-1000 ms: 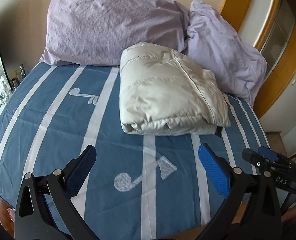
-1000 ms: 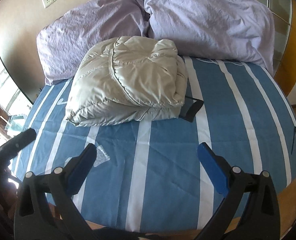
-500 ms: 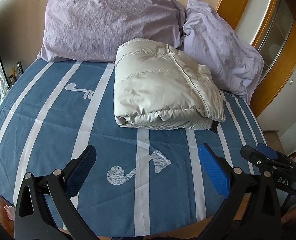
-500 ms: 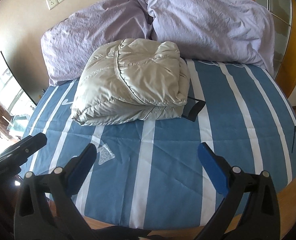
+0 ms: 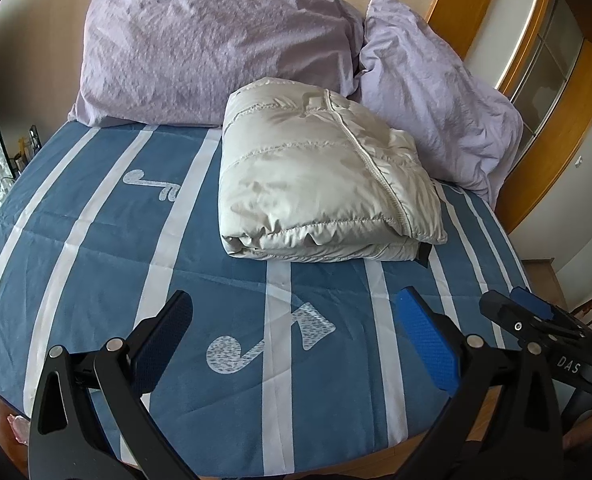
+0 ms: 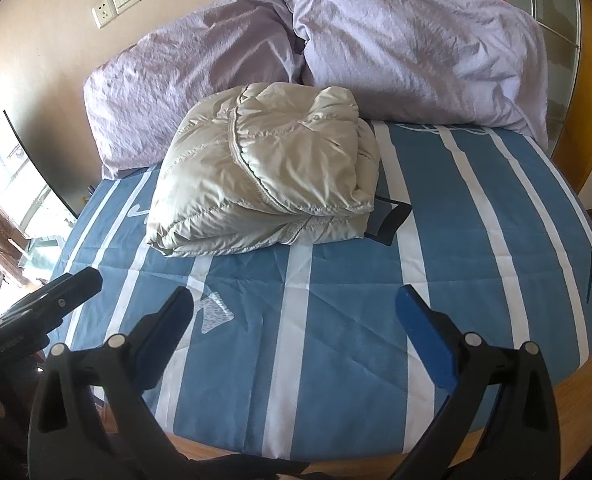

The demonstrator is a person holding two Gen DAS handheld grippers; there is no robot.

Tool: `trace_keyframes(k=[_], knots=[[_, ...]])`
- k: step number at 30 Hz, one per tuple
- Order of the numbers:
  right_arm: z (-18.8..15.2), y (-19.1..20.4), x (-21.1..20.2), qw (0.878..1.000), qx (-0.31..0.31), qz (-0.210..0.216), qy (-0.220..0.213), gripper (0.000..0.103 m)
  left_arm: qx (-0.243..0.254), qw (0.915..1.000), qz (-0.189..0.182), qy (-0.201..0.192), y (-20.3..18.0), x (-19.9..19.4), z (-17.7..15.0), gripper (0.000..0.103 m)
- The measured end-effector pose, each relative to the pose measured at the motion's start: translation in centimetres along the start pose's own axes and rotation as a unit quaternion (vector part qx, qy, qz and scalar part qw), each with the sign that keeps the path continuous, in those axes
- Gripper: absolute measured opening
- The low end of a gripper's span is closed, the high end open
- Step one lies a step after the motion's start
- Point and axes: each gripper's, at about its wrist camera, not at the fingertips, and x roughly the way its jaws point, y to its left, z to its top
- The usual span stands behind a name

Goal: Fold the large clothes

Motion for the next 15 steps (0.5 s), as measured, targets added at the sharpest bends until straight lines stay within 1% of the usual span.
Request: trace_keyframes(k=[10,15], knots=[[0.0,-0.1,0.0,1.0,0.001,0.0,0.001,0.101,0.017,0.9997,-0.014,-0.006,-1.0,-0.1,0.0,0.102],[-0.1,-0.4,0.2,1.0,0.004,0.0,0.002,0.101,0.019,0.9997,-0.014,-0.003,-1.3,0.0,-0.1,0.102]])
